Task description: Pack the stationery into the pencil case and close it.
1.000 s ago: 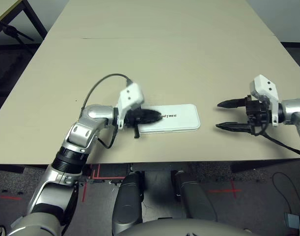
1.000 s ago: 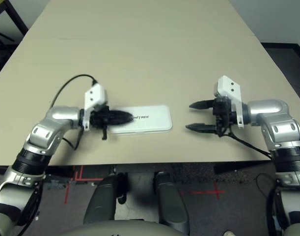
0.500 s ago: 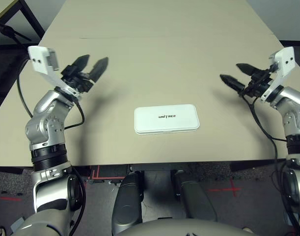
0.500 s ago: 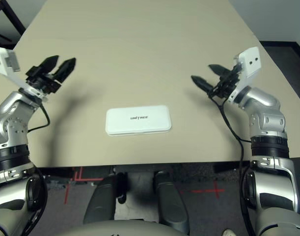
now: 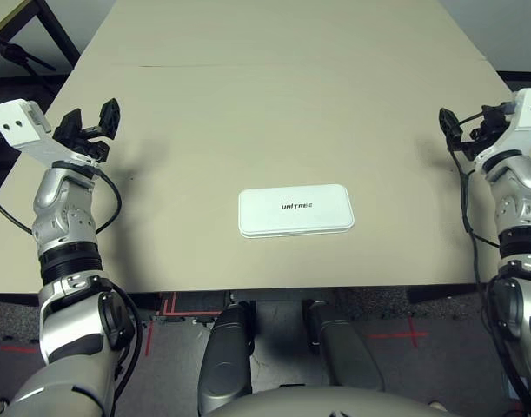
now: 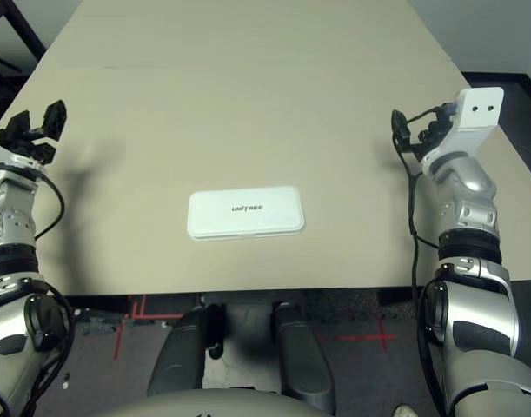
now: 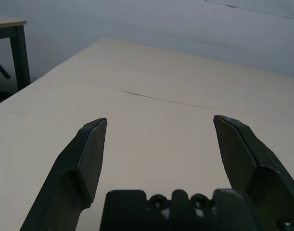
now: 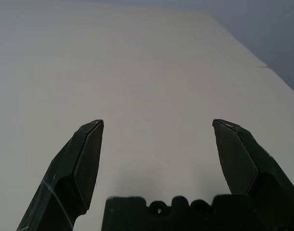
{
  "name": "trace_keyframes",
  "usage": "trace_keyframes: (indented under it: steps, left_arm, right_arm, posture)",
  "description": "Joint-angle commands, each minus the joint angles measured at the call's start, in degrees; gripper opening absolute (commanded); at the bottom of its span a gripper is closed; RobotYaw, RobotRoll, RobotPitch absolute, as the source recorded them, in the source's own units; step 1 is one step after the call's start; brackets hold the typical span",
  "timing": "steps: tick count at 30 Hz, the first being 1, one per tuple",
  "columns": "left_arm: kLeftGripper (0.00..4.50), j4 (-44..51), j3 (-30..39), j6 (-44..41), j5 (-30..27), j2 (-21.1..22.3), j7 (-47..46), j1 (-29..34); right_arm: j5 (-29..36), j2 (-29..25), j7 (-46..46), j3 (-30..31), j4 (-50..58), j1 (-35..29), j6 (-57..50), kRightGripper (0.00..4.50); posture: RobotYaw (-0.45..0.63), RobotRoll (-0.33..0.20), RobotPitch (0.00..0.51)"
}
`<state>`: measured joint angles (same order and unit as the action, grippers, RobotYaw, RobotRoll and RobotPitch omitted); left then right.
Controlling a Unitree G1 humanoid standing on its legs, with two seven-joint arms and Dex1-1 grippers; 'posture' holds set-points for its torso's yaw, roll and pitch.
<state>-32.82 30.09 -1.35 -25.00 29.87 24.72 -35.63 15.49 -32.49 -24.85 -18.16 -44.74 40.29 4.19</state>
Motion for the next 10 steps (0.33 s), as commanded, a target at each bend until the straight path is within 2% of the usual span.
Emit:
trace_keyframes:
  steps: [1,10]
  left_arm:
    - [4.46,-1.96,-0.74,1.28,0.93,0.37,-0.14,0.69]
    - [4.46,-5.56,-2.31,2.97,1.19,0.79,0.65,-0.90]
  right_arm:
    - [-0.16,0.29,-0.55,0.01,0.70,-1.26,0.16,4.50]
    - [0.20,0.32,-1.01,-0.25,2.31,-2.19,-0.53,4.50]
  posture:
    - [-0.02,0.000,0.239]
    - [-0.04,0.000,0.234]
